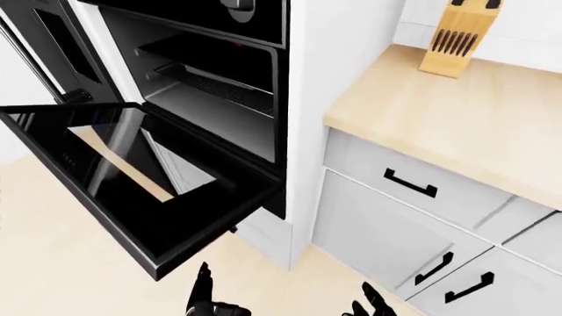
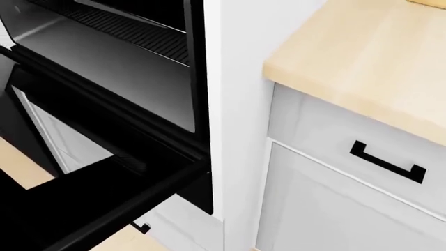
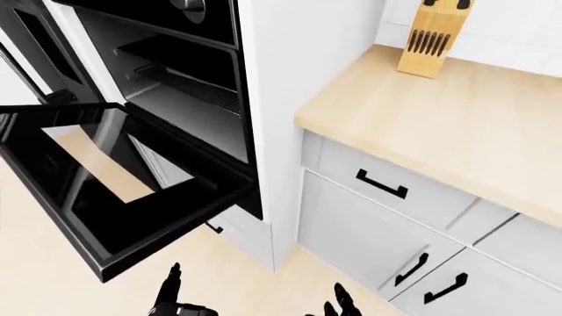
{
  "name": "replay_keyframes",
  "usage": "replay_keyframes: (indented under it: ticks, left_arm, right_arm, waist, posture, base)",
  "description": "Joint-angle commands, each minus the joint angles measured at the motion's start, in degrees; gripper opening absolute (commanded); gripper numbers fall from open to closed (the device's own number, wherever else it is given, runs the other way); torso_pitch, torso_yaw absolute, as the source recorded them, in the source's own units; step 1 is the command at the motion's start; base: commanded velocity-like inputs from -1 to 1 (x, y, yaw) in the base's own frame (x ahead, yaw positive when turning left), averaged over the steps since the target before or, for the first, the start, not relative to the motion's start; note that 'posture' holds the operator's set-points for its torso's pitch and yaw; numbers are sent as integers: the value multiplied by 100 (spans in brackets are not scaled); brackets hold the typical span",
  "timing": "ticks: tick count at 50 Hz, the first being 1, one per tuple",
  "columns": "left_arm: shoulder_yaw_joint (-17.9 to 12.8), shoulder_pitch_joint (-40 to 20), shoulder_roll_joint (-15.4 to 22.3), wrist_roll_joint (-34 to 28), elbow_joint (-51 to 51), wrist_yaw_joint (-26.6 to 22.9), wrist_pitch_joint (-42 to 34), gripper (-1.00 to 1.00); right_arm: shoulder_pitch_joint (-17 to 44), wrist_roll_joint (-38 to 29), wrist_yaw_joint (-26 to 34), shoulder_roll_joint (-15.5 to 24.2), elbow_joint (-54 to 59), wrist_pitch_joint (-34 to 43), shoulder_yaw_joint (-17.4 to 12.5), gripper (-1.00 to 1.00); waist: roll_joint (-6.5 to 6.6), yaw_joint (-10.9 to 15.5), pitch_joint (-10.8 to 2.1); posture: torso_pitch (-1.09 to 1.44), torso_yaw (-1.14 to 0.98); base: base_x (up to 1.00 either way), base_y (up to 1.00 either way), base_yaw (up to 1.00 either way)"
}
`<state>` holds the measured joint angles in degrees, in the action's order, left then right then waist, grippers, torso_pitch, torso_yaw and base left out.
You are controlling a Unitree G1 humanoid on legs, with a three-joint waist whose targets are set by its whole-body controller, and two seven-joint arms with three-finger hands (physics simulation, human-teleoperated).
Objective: Close the oven door.
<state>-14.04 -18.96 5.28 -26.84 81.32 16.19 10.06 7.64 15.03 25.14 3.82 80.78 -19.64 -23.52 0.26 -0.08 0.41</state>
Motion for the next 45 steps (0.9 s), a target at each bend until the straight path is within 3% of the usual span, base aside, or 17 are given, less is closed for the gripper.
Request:
replay_keyframes:
  ticks: [1, 2, 3, 4, 5, 8, 12, 20, 29, 40, 45]
  left_arm:
    - [3, -125, 39, -8, -143, 49, 108, 100]
    - [1, -127, 39, -7, -143, 47, 107, 100]
    - [1, -127, 40, -7, -143, 48, 107, 100]
    - [1, -128, 40, -8, -143, 49, 106, 100]
    - [1, -129, 40, -8, -143, 47, 109, 100]
    - [-1, -129, 41, -5, -143, 48, 108, 100]
    - [0, -128, 42, -6, -143, 49, 109, 100]
    - [-6, -122, 41, 0, -143, 48, 97, 100]
    - [-6, -118, 42, 2, -143, 54, 99, 100]
    - [-3, -115, 41, 4, -143, 56, 103, 100]
    - [-1, -113, 40, 3, -143, 57, 102, 100]
  right_arm:
    - [74, 30, 54, 37, -107, -127, -3, 100]
    - [73, 32, 54, 37, -107, -130, -2, 100]
    - [70, 35, 57, 37, -106, -132, -2, 100]
    - [67, 44, 70, 38, -107, -139, -4, 100]
    - [65, 49, 70, 40, -106, -141, -3, 100]
    - [57, 67, 76, 45, -106, -156, -4, 100]
    - [60, 76, 79, 48, -107, -168, 2, 100]
    - [59, 96, 86, 48, -106, -207, 13, 100]
    - [50, 107, 89, 48, -105, -216, 16, 100]
    - [45, 117, 106, 52, -106, -221, 15, 100]
    - [47, 122, 99, 53, -105, -210, 14, 100]
  waist:
    - [5, 0, -61]
    - [-9, 1, 63]
    - [-1, -16, -115]
    - [-6, -2, 26]
    - [-1, -18, -121]
    - [24, 1, 21]
    - [42, 3, 45]
    - [-13, 2, 4]
    - [69, 4, -49]
    - [8, 28, -44]
    - [-53, -54, 48]
  posture:
    - [0, 0]
    - [0, 0]
    - [0, 0]
    - [0, 0]
    - [0, 0]
    - [0, 0]
    - [0, 0]
    - [0, 0]
    - [0, 0]
    - [0, 0]
    - [0, 0]
  base:
    - [5, 0, 0]
    - [5, 0, 0]
    - [5, 0, 0]
    - [4, 0, 0]
    - [5, 0, 0]
    - [13, 0, 0]
    - [16, 0, 0]
    - [16, 0, 0]
    - [16, 0, 0]
    - [16, 0, 0]
    - [19, 0, 0]
